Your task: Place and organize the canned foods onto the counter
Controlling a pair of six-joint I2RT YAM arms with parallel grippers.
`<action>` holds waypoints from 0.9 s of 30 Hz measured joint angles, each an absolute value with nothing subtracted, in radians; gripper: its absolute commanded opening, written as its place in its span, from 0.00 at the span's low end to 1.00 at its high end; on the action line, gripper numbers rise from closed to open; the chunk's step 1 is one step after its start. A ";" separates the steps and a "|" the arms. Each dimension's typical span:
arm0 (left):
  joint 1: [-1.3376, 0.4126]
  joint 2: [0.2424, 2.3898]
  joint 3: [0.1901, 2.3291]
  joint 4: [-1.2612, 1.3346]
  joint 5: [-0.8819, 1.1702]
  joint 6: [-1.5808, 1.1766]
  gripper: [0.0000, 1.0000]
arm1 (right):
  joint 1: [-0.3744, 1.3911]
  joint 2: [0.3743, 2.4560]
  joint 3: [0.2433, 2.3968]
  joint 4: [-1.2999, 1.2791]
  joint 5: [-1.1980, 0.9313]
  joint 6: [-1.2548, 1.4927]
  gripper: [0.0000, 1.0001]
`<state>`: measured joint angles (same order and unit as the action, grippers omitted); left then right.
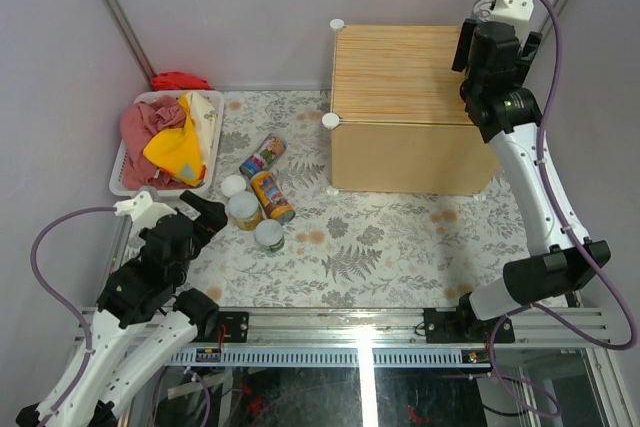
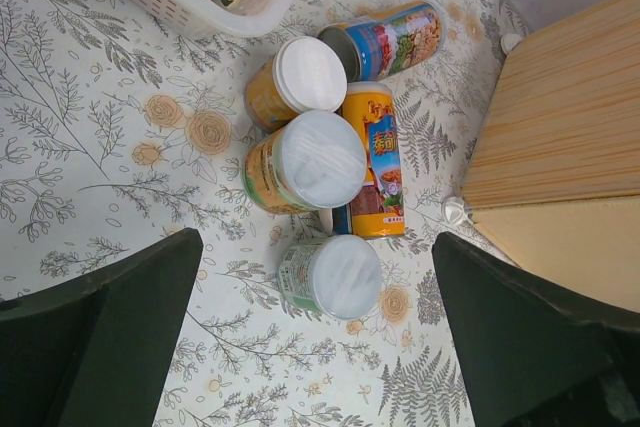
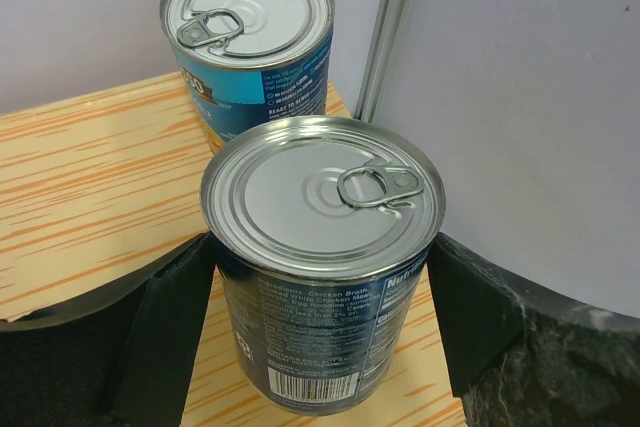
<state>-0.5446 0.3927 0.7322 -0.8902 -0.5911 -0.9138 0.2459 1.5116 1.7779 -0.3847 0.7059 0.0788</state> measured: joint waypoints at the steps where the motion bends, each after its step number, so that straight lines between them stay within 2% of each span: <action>1: -0.545 0.393 0.731 -0.889 -0.591 -0.914 1.00 | 0.242 1.507 1.769 -0.366 0.704 0.079 0.00; 27: -0.545 0.409 0.706 -0.866 -0.591 -0.910 1.00 | 0.235 1.269 1.340 0.033 0.611 -0.055 0.00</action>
<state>-0.5446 0.4091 0.7059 -0.8661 -0.5907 -0.9104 0.2348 1.2686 1.3396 0.0326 0.6106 -0.0547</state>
